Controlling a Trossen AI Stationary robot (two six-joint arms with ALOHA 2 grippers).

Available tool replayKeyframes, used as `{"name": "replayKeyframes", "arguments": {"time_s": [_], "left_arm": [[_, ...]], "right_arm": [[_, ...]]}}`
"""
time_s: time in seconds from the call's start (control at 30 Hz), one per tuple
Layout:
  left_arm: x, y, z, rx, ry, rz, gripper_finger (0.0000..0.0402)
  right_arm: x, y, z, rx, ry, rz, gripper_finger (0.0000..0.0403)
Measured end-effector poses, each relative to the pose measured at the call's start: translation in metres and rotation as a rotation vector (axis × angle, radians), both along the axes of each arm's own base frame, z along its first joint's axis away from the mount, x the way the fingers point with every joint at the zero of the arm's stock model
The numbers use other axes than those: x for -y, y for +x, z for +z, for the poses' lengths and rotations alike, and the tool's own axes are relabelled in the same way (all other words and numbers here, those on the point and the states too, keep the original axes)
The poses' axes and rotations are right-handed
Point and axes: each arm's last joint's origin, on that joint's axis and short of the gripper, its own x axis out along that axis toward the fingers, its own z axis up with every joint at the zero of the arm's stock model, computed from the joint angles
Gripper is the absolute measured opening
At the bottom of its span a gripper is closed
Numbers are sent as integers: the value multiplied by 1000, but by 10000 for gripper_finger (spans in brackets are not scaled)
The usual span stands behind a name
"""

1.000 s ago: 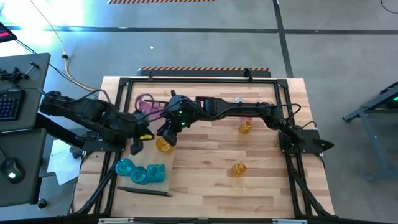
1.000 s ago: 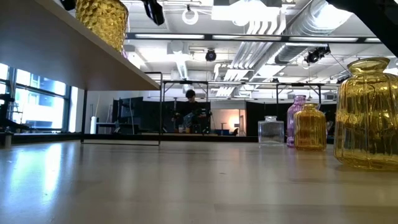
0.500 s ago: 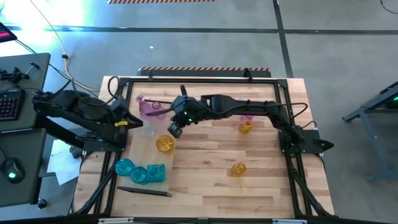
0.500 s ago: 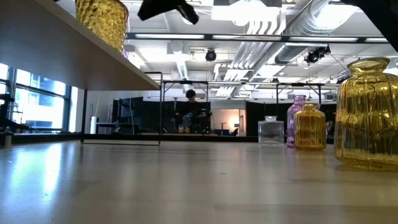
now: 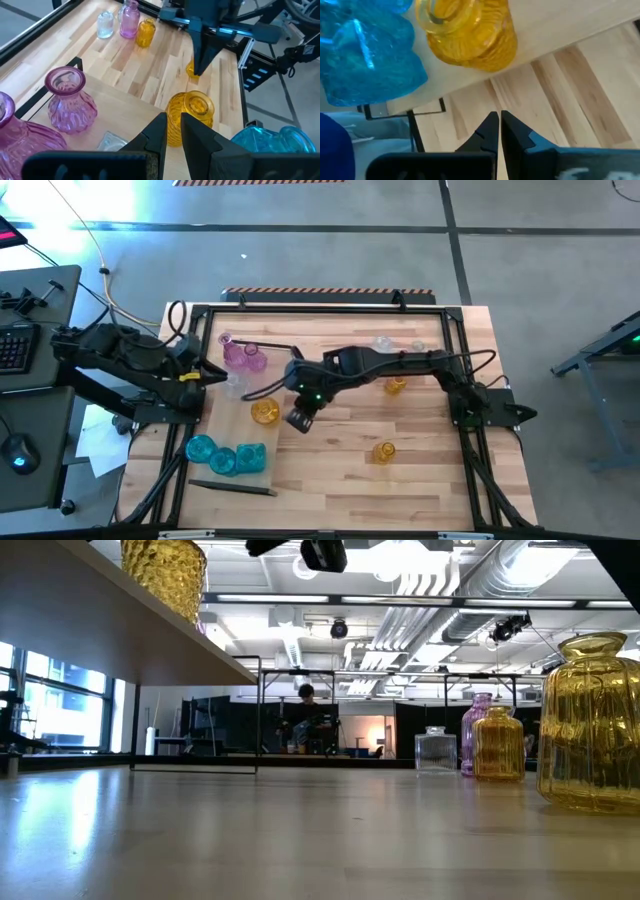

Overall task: Sort vases onto shelf
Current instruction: Put the top left yellow flower vase on the shelf

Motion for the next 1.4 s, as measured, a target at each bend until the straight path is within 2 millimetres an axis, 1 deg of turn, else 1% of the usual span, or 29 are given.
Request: {"name": "replayKeyframes", "arguments": {"time_s": [0.1,0.27,0.37,0.53,0.77,1.23,1.33,1.4], "left_arm": [[0,0,0,0,2,-1,48],[0,0,0,0,0,1,48],[0,0,0,0,-8,6,48],[0,0,0,1,-16,11,48],[0,1,1,15,-19,12,48],[1,2,4,44,-28,12,48],[1,2,4,44,-29,12,48],[1,2,4,44,-29,12,48]], "right_arm": [[4,1,-4,-17,0,22,0],[5,15,-22,-13,6,76,0],[5,19,-27,-18,10,83,0],[8,21,-26,8,6,97,0],[10,28,-22,99,21,124,0],[10,31,-22,130,12,137,0],[10,33,-26,130,13,148,0],[9,36,-32,122,27,159,0]]}}
